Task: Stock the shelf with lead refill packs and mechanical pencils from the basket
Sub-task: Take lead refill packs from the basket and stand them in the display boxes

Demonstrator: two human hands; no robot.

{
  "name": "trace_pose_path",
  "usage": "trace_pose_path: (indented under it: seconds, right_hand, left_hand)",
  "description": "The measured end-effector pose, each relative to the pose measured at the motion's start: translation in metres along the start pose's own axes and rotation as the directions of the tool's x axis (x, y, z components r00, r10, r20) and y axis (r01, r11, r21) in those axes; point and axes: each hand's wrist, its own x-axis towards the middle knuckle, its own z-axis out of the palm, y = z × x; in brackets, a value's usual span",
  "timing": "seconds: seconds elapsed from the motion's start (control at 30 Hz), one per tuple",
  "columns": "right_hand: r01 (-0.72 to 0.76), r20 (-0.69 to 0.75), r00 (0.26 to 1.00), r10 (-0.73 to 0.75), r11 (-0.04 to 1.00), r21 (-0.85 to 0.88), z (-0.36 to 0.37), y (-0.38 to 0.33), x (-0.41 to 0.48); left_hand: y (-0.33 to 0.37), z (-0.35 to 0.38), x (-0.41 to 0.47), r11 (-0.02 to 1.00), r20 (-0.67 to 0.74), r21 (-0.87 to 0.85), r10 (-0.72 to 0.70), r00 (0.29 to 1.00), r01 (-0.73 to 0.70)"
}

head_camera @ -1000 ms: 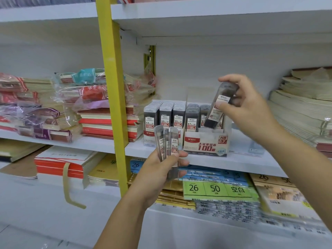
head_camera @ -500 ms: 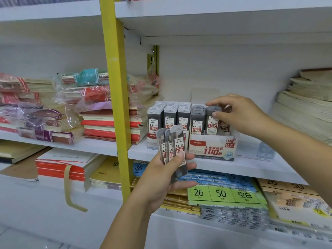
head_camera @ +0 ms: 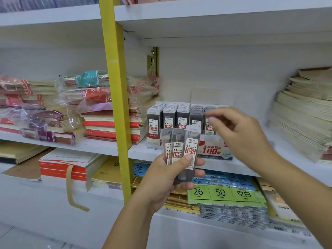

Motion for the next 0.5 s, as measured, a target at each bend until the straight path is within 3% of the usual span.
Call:
trace_pose_path:
  seconds: [0.1,0.2,0.5]
  right_hand:
    - [-0.188,0.246,0.963,0.108,0.926,0.328,0.014,-0.009,-0.025]
    - [-0.278,0.236,0.955,0.18,0.821,0.498,0.017,-0.006,-0.034]
    - [-0.336,0.183,0.942,0.282,0.766,0.548,0.007,0.005,-0.039]
  left_hand:
    - [0.001,0.007,-0.003,1.0,0.037,0.021,-0.017,0.999,0.016]
    - [-0.002,0.01,-0.005,0.999,0.07,0.024,-0.04,0.997,0.038]
    - [-0.008,0.006,-0.005,0.996,0.093,-0.053,-0.066,0.993,0.072]
